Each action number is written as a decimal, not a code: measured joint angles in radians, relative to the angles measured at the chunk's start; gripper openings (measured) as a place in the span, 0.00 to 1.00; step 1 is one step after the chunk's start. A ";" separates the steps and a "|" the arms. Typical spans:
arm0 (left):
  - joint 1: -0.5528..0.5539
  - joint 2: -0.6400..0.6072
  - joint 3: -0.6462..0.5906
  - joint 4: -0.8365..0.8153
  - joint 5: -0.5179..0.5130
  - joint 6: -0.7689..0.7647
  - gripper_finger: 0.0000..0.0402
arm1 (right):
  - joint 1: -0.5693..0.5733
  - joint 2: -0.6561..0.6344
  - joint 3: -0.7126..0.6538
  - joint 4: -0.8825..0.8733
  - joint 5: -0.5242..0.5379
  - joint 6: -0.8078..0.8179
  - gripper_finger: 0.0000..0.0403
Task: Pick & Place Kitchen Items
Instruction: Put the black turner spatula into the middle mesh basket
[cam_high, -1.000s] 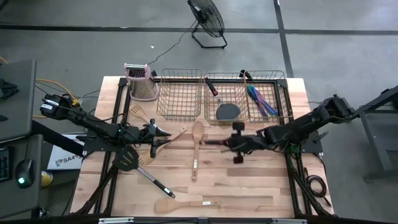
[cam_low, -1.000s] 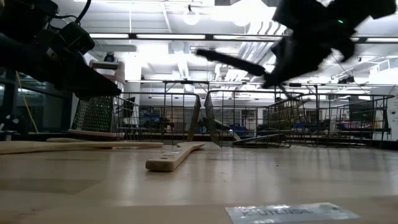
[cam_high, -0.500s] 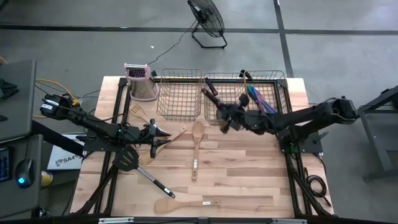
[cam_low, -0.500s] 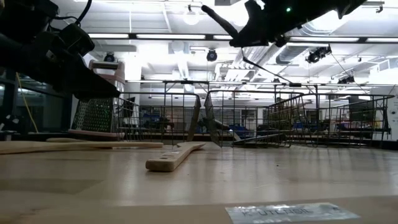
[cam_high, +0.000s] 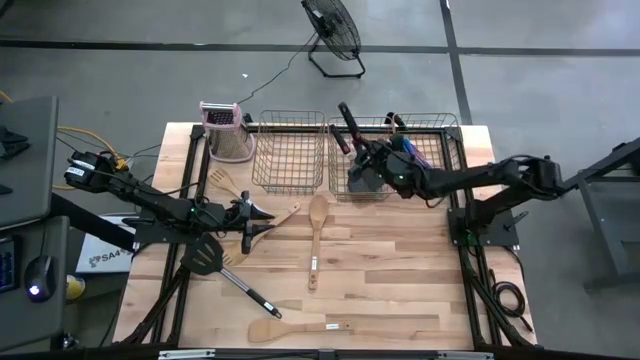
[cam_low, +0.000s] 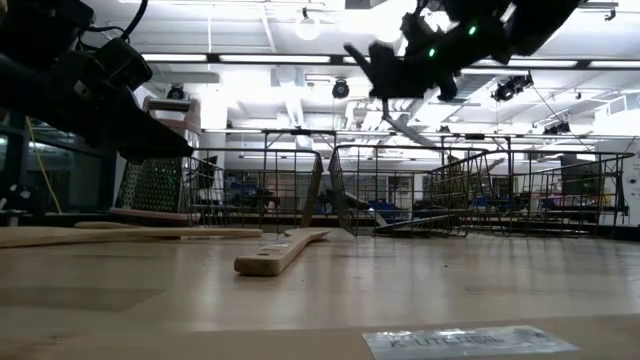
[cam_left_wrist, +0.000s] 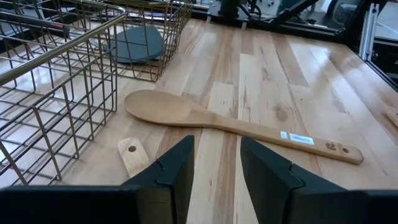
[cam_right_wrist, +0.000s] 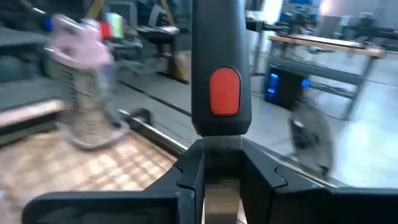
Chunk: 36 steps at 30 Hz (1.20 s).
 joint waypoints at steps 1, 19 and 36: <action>0.000 0.000 0.000 0.000 0.000 0.000 0.32 | -0.013 0.014 0.000 0.007 0.009 -0.001 0.15; 0.000 0.000 0.000 -0.001 0.000 0.000 0.32 | -0.110 0.156 0.000 0.014 -0.015 0.069 0.15; 0.000 0.000 0.000 -0.002 0.000 0.000 0.32 | -0.131 0.175 0.000 -0.026 -0.067 0.106 0.15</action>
